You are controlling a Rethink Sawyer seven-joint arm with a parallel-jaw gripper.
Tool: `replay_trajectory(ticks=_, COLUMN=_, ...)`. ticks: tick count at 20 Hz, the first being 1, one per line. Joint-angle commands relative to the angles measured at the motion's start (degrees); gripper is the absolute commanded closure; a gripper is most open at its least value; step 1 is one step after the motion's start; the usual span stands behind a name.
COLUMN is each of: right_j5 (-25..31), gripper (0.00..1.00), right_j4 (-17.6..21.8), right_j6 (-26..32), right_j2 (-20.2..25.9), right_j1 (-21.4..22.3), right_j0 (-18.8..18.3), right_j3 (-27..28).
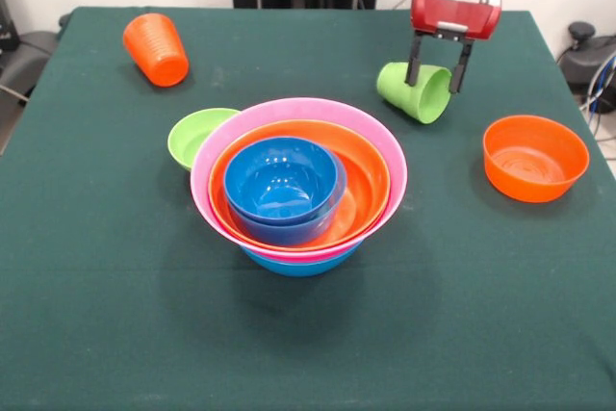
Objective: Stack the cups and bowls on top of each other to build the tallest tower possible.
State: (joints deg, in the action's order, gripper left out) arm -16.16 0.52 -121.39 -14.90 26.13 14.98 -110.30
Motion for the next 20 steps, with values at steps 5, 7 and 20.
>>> replay_trajectory(ticks=5, right_j5=6.7, gripper=0.0, right_j4=-2.7, right_j6=-7.1, right_j2=2.1, right_j1=-4.3, right_j0=-0.6, right_j3=-0.3)
replay_trajectory(ticks=7, right_j5=7.6, gripper=0.0, right_j4=-2.6, right_j6=-6.7, right_j2=2.0, right_j1=-3.7, right_j0=-0.5, right_j3=-0.3)
replay_trajectory(ticks=20, right_j5=10.6, gripper=1.0, right_j4=-0.4, right_j6=-5.6, right_j2=4.8, right_j1=-2.1, right_j0=-3.2, right_j3=-0.2)
